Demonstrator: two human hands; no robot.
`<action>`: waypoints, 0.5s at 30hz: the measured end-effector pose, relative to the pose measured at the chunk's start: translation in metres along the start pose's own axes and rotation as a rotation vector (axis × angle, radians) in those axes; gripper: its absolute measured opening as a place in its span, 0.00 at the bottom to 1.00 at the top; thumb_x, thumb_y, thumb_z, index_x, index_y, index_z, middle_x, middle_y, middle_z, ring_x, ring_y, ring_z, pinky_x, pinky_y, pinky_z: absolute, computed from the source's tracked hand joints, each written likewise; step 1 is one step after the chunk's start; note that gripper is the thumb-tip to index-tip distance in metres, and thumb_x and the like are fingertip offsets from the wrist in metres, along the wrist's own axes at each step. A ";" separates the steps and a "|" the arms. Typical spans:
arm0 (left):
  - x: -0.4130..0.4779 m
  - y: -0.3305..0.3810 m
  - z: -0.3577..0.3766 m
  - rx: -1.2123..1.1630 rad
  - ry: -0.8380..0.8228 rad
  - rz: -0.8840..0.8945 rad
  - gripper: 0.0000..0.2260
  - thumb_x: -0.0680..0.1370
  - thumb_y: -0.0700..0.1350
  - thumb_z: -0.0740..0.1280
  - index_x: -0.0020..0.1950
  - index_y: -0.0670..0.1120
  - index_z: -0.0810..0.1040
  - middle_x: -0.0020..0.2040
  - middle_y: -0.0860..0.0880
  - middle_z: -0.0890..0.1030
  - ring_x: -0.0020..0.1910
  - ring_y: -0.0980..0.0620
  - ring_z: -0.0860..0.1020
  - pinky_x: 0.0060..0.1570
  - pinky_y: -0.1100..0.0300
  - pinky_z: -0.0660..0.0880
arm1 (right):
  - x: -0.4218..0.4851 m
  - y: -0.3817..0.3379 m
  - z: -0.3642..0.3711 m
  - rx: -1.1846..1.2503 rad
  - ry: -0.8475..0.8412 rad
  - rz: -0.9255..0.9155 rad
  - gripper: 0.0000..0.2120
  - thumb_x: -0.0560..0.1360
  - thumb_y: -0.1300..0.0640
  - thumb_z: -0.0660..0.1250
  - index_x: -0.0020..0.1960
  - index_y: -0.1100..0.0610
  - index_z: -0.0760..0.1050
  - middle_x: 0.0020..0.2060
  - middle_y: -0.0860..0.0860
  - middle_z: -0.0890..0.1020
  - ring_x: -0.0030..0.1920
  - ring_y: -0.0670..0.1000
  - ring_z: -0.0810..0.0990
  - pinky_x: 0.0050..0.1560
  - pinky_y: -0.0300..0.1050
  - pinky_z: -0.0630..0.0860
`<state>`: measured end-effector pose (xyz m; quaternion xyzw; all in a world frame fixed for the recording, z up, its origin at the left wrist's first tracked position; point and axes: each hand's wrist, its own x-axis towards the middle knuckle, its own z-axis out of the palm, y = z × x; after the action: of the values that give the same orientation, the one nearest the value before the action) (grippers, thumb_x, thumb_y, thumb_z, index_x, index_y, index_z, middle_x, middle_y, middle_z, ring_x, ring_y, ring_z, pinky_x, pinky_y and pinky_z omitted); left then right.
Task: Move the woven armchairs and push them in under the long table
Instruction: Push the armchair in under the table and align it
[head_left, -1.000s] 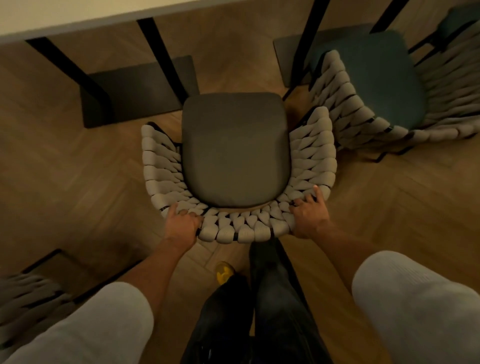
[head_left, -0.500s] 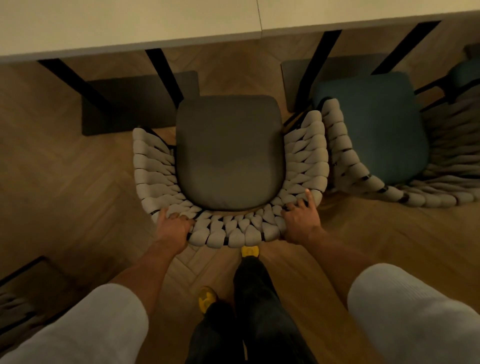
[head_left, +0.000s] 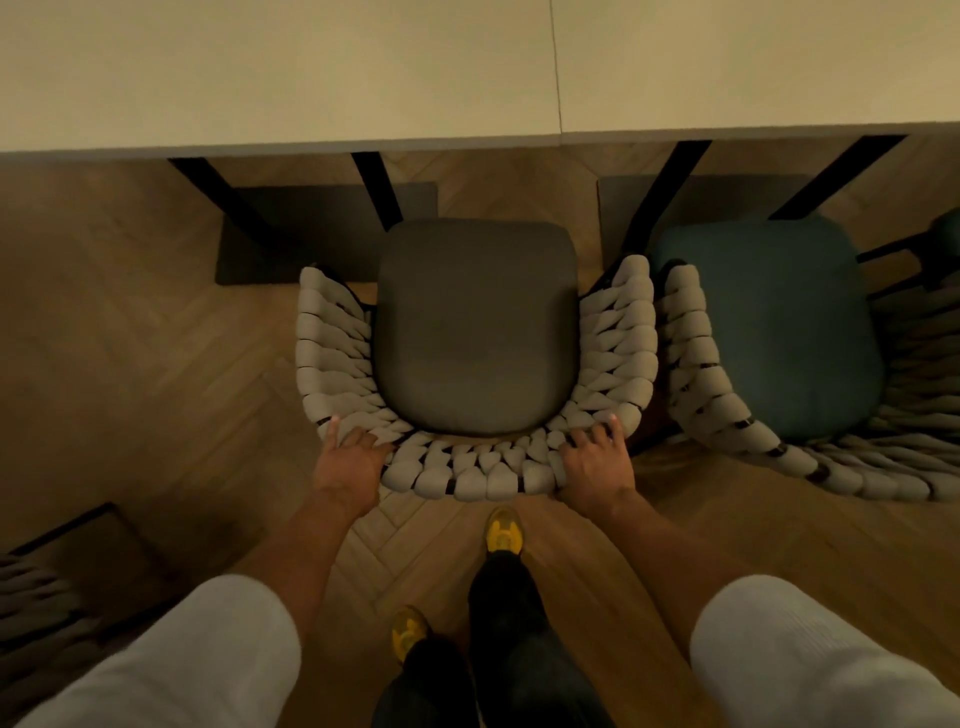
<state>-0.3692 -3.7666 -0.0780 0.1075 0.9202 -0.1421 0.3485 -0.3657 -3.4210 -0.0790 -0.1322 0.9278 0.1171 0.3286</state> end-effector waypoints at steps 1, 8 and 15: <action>-0.008 0.000 -0.001 -0.015 0.006 0.001 0.28 0.79 0.50 0.64 0.79 0.56 0.63 0.79 0.50 0.65 0.80 0.49 0.57 0.79 0.40 0.43 | -0.005 -0.003 -0.003 0.019 -0.005 -0.002 0.34 0.74 0.31 0.64 0.72 0.50 0.72 0.70 0.53 0.73 0.74 0.61 0.66 0.78 0.65 0.47; -0.055 -0.021 -0.022 -0.202 0.043 0.028 0.23 0.81 0.53 0.62 0.77 0.54 0.68 0.77 0.49 0.69 0.74 0.47 0.68 0.69 0.49 0.69 | -0.033 -0.021 -0.050 0.215 -0.067 -0.046 0.21 0.78 0.49 0.63 0.70 0.52 0.72 0.63 0.53 0.79 0.65 0.56 0.76 0.68 0.56 0.70; -0.114 -0.076 0.000 -0.337 -0.027 -0.077 0.20 0.81 0.55 0.58 0.71 0.54 0.75 0.67 0.48 0.78 0.63 0.46 0.78 0.58 0.52 0.77 | -0.059 -0.082 -0.074 0.367 -0.052 -0.031 0.22 0.77 0.44 0.60 0.70 0.46 0.73 0.64 0.51 0.80 0.63 0.56 0.79 0.58 0.51 0.77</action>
<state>-0.3080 -3.8491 0.0127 0.0102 0.9297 -0.0003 0.3681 -0.3378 -3.5104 0.0041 -0.0812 0.9226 -0.0557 0.3730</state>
